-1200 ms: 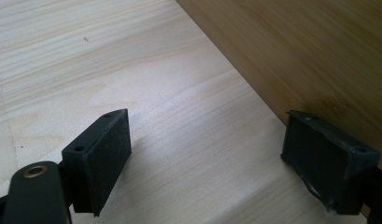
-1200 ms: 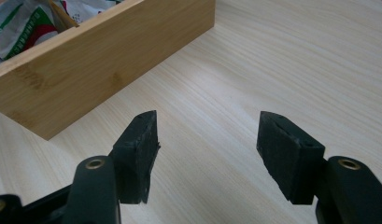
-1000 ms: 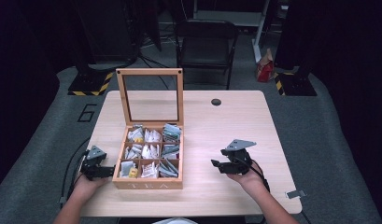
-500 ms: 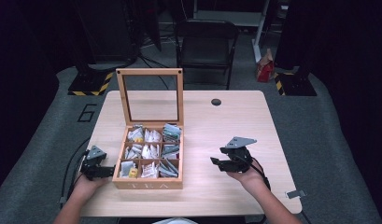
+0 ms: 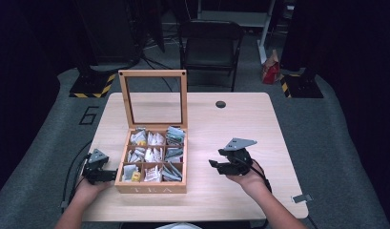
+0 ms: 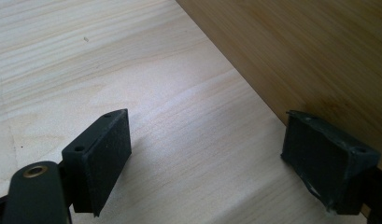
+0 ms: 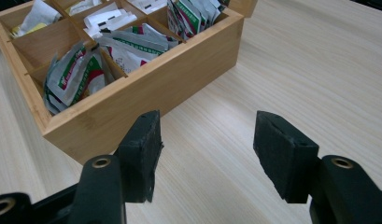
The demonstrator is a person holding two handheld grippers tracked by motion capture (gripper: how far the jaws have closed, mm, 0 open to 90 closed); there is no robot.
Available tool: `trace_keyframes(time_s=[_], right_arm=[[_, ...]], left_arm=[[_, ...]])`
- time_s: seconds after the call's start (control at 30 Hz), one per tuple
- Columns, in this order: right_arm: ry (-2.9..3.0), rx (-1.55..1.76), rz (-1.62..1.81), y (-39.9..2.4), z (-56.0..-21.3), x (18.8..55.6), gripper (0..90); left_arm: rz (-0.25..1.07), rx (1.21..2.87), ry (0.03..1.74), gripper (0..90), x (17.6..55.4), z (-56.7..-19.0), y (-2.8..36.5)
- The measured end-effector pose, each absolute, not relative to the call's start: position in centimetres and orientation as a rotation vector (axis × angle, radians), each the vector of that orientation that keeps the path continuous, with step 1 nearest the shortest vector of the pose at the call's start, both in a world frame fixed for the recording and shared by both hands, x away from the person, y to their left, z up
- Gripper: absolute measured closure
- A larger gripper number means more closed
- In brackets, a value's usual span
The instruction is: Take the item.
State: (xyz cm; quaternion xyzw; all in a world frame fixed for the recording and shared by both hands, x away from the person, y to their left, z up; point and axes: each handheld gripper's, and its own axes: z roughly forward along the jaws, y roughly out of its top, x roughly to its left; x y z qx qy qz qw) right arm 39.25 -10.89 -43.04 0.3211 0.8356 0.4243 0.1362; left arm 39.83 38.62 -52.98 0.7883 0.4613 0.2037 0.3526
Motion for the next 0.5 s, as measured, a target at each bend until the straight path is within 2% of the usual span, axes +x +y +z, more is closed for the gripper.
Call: trace_keyframes(time_s=[0.5], right_arm=[[2.45, 0.861, 1.247, -8.6, -42.1, 39.2, 43.6]], left_arm=[[0.527, 2.04, 1.193, 15.2, 39.8, -53.0, 38.6]])
